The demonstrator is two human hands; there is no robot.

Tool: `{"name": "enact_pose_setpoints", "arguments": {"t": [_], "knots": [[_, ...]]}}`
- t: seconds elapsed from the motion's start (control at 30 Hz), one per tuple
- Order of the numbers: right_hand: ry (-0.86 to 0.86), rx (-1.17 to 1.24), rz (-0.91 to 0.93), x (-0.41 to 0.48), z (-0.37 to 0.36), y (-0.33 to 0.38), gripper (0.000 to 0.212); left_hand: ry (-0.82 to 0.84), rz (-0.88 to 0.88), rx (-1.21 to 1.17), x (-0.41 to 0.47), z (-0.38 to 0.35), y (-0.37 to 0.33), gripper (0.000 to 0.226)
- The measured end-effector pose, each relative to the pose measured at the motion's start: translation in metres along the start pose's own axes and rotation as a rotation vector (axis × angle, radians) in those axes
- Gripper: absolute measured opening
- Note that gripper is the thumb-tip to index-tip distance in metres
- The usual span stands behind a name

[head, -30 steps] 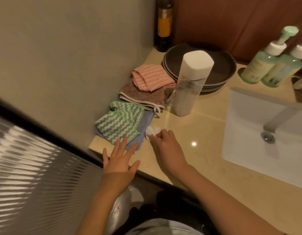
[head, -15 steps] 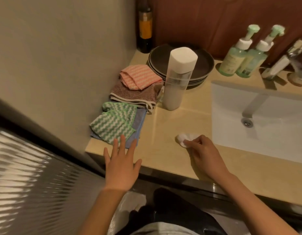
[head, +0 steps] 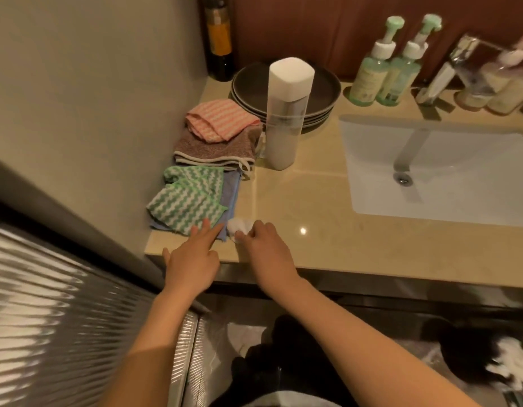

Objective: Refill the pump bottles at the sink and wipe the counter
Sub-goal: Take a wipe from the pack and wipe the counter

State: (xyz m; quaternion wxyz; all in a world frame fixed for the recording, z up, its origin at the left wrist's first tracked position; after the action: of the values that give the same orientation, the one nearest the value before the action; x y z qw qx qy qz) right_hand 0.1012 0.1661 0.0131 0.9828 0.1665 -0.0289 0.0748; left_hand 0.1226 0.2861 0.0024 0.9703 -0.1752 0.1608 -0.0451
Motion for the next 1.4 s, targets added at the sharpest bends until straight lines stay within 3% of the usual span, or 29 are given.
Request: {"name": "enact_pose_setpoints", "arguments": {"t": [0.13,0.33,0.57,0.97,1.17,1.27,1.4], "knots": [[0.006,-0.042,0.041,-0.011,-0.011,0.014,0.047,-0.031,0.006,-0.013,-0.002,-0.002,-0.003,0.065],[0.099,0.121,0.081,-0.03,-0.003,0.0,0.058,-0.133,0.073,-0.04,-0.012,-0.017,-0.016,0.064],[0.011,0.132,0.034,-0.06,0.016,-0.054,0.064,-0.258,0.059,-0.094,-0.024,-0.026,-0.062,0.064],[-0.221,0.213,-0.422,-0.162,0.088,-0.226,0.035,-0.255,-0.161,-0.369,-0.02,-0.052,-0.147,0.048],[-0.299,0.193,-0.558,-0.14,0.106,-0.282,0.033,-0.258,-0.168,-0.433,-0.025,-0.058,-0.163,0.047],[-0.33,0.204,-0.517,-0.104,0.097,-0.276,0.03,-0.283,-0.137,-0.433,-0.029,-0.057,-0.164,0.047],[-0.236,0.197,-0.356,-0.056,0.077,-0.24,0.022,-0.309,-0.096,-0.426,-0.034,-0.056,-0.164,0.046]]}}
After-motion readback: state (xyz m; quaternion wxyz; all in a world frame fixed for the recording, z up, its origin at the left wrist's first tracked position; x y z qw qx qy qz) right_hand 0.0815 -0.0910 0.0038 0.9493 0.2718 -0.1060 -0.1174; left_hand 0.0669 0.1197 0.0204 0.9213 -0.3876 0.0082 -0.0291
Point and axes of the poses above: each hand's wrist, its own x-axis towards the middle knuckle, its own z-axis out of the back of the hand, y = z × x, the point moved 7 cm from there along x, towards the middle knuckle, and after that the axes turned 4 degrees about -y, right-handed, at the moved point
